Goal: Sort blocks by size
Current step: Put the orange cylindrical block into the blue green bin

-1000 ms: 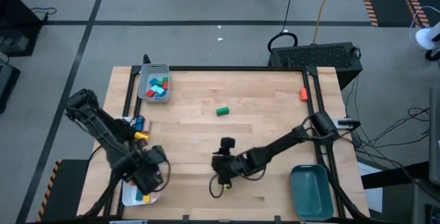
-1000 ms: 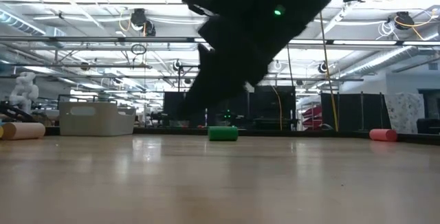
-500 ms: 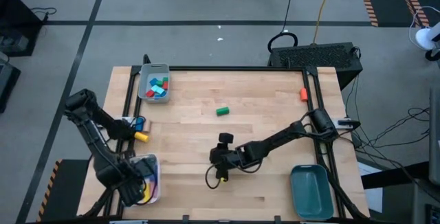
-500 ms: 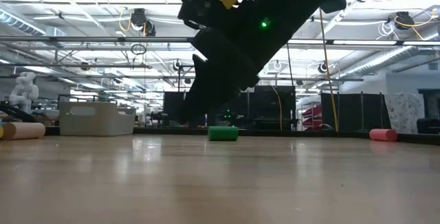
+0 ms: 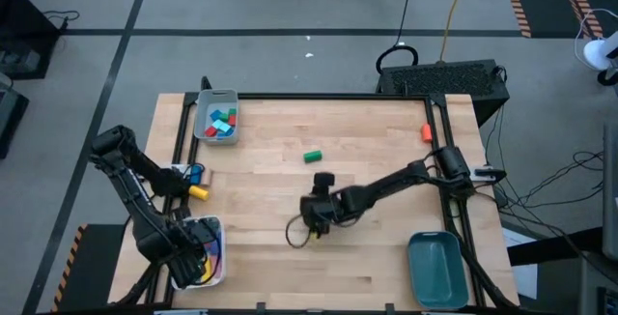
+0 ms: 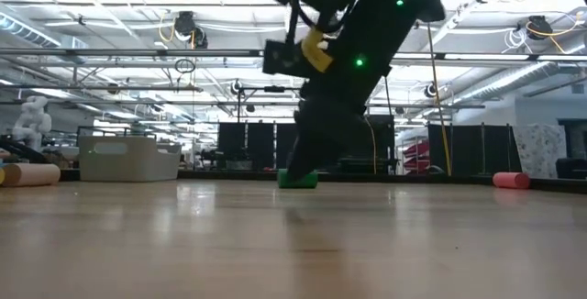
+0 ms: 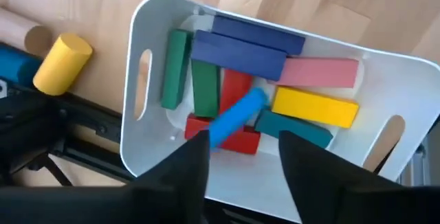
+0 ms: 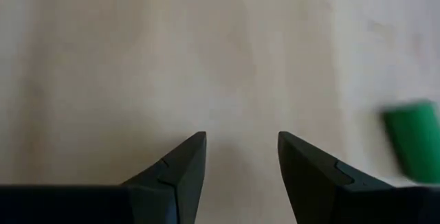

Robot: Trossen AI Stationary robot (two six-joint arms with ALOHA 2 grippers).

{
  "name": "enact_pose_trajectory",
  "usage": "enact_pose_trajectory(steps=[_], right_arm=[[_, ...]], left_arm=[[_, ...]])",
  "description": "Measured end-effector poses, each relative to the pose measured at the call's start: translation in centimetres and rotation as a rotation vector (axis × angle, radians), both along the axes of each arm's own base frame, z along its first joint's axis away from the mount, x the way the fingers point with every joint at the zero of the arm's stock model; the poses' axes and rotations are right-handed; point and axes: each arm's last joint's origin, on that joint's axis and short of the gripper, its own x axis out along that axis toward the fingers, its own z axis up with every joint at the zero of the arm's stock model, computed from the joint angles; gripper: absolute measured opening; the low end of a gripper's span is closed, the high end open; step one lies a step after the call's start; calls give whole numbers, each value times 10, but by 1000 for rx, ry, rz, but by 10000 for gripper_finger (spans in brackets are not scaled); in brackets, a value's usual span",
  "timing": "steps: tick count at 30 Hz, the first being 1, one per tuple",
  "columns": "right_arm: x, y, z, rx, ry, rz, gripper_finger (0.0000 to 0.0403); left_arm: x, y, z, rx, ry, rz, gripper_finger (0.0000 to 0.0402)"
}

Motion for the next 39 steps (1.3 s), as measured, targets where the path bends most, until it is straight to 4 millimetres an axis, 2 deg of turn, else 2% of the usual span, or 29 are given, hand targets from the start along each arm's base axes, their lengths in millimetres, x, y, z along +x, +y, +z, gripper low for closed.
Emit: enact_pose_trajectory(steps=[4, 9, 12, 17, 21, 26, 31, 35, 39], right_arm=[[-4, -28, 6, -47, 89, -21, 164], [-11, -62, 19, -56, 147, -101, 164], [-19, -77, 27, -42, 185, -170, 164], [-51, -97, 47, -59, 402, -218, 164], [-86, -120, 78, -52, 541, -301, 164], [-122, -156, 125, 52, 420, -490, 164], [-155, -188, 155, 221, 266, -669, 164], [-169, -211, 159, 226, 247, -792, 164], [-178, -234, 150, 219, 289, -900, 164]], left_arm=[[-2, 2, 0, 27, 17, -1, 202], [-2, 4, 0, 50, 14, -3, 206], [1, 3, 0, 68, -71, 9, 206], [9, 3, 1, 152, -278, -18, 207], [10, 8, 3, 264, -358, -60, 207], [17, 17, 6, 411, -467, -103, 207], [28, 26, 4, 497, -523, -109, 207], [33, 36, -8, 550, -494, -136, 207], [40, 46, -21, 571, -463, -162, 207]])
